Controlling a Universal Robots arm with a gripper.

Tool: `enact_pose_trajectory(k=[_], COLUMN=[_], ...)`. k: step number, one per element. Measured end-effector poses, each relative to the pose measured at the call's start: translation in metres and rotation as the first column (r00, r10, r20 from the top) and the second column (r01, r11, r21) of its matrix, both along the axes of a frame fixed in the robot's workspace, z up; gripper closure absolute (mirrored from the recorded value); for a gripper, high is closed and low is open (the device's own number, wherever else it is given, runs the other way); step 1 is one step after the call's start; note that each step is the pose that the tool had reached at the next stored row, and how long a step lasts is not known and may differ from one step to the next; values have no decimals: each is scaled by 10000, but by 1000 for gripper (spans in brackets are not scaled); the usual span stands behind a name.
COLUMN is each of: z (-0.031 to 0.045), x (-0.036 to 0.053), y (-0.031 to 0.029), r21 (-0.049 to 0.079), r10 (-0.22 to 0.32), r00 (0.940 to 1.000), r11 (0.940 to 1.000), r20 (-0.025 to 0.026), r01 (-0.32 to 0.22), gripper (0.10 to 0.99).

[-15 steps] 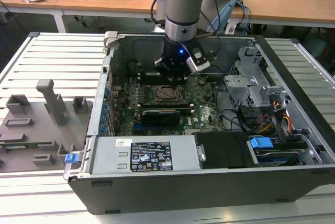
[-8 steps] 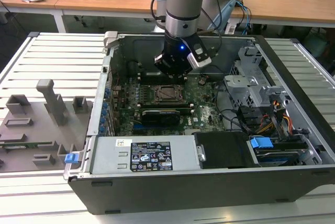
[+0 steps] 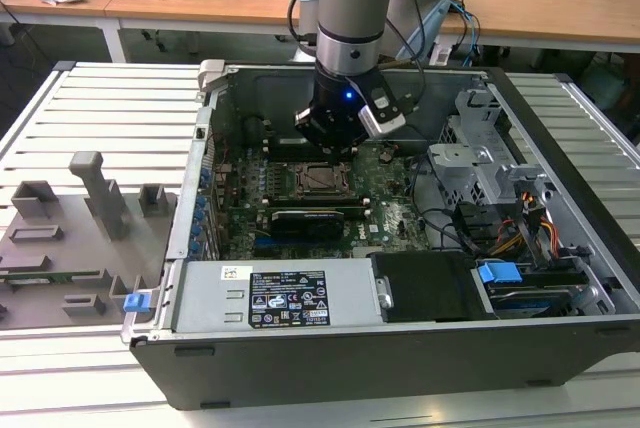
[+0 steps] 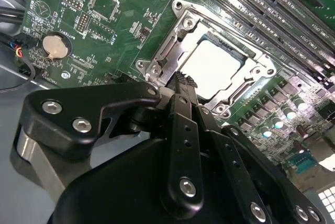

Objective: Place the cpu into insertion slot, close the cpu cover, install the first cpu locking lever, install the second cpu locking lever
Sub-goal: 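Install the second cpu locking lever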

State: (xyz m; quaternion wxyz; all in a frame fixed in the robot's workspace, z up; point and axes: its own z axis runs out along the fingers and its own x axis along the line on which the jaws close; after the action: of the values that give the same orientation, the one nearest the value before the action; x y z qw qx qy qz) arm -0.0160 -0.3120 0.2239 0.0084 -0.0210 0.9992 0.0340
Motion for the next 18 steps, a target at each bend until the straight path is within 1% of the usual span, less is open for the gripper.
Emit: enact_pose_trajectory(k=[6, 16, 18], z=[44, 45, 45], x=[0, 0, 0], y=[0, -89, -97], r21=[-1, -3, -3], r10=[2, 2, 1], r00=[10000, 10000, 10000], r11=[10000, 10000, 10000], r20=[1, 0, 0], r01=[-2, -2, -1], gripper=[980, 980, 980])
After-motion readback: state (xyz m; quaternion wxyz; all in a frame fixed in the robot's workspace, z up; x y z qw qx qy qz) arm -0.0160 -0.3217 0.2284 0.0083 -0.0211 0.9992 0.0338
